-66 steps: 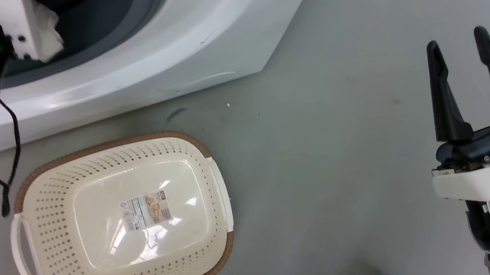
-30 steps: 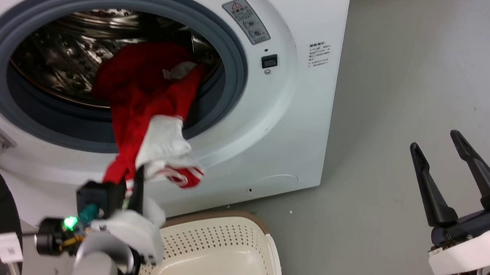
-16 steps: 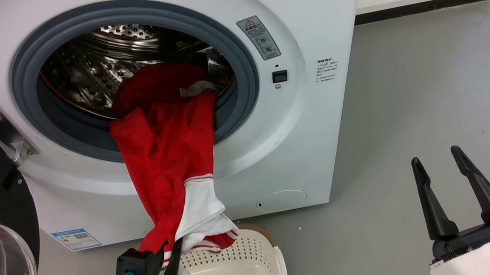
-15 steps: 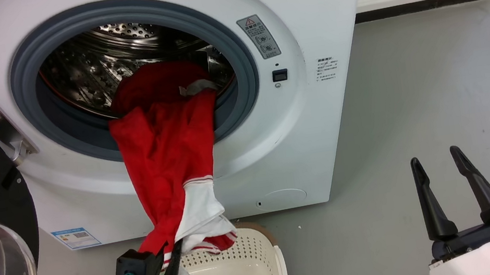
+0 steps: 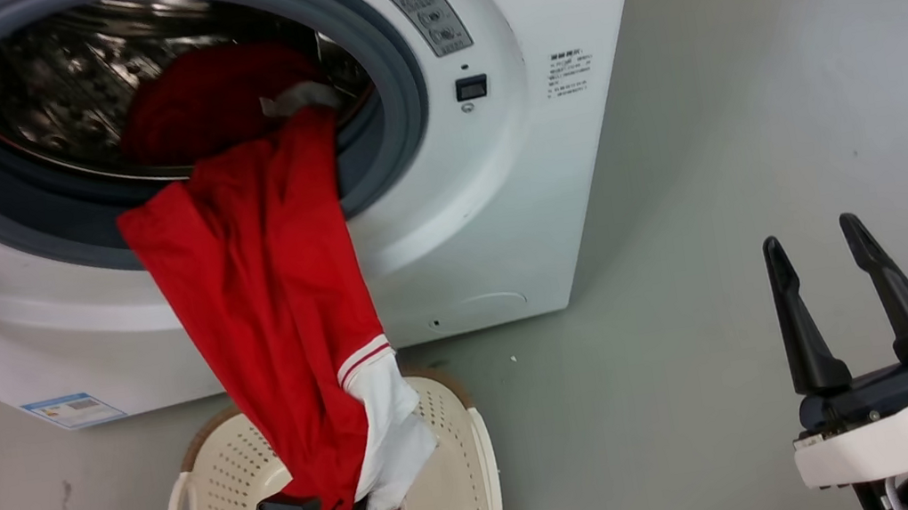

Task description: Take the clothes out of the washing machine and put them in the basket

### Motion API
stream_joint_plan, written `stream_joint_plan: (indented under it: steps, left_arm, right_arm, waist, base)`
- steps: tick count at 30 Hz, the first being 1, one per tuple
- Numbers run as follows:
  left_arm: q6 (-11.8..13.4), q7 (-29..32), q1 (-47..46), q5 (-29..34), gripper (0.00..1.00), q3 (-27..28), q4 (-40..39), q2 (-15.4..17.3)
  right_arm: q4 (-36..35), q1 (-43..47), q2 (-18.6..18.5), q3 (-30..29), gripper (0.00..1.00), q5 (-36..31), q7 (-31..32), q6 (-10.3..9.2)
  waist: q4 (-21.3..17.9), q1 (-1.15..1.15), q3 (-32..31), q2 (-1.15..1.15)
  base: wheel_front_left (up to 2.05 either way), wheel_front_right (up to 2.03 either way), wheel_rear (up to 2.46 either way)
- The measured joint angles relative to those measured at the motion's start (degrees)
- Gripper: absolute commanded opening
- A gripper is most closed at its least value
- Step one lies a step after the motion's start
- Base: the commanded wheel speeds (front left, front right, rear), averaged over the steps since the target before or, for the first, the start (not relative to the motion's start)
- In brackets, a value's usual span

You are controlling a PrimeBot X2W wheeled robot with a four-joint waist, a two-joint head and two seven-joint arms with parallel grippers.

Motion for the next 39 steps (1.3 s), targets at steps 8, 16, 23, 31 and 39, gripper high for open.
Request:
stream_joint_plan:
  steps: [8, 16, 23, 31, 39]
  left_arm:
    - [-2.03, -1.01, -4.44, -0.71, 0.0, -0.25, 10.33, -2.55]
    - [-3.13, -1.54, -11.66, -0.94, 0.0, -0.09, 19.09, -3.92]
    - [-3.46, -1.69, -17.12, -2.02, 0.0, 1.1, 25.71, -4.76]
    - [-3.52, -1.76, -20.86, -2.57, 0.0, 2.2, 29.85, -5.63]
    - [-3.08, -1.57, -21.98, -3.0, 0.0, 2.14, 32.26, -5.54]
  right_arm:
    - [-0.91, -2.9, 0.0, -0.45, 1.0, 0.35, 0.0, 0.0]
    - [-1.99, -6.43, 0.0, -0.52, 1.0, 0.42, 0.0, 0.0]
    - [-2.37, -8.57, 0.0, -1.22, 1.0, 0.93, 0.0, 0.0]
    - [-2.64, -10.22, 0.0, -1.04, 1.0, 1.35, 0.0, 0.0]
    - [-2.68, -10.69, 0.0, -0.87, 1.0, 1.69, 0.0, 0.0]
  waist:
    - [-1.73, 0.01, 5.92, 0.0]
    - [-2.59, 0.01, 12.85, 0.0]
    - [-3.02, 0.01, 17.32, 0.0]
    - [-3.16, 0.01, 19.78, 0.0]
    - [-3.25, 0.01, 20.83, 0.0]
  base:
    - [0.0, 0.0, 0.0]
    - [0.0, 0.0, 0.0]
    - [0.0, 0.0, 0.0]
    - [0.0, 0.0, 0.0]
    - [0.0, 0.0, 0.0]
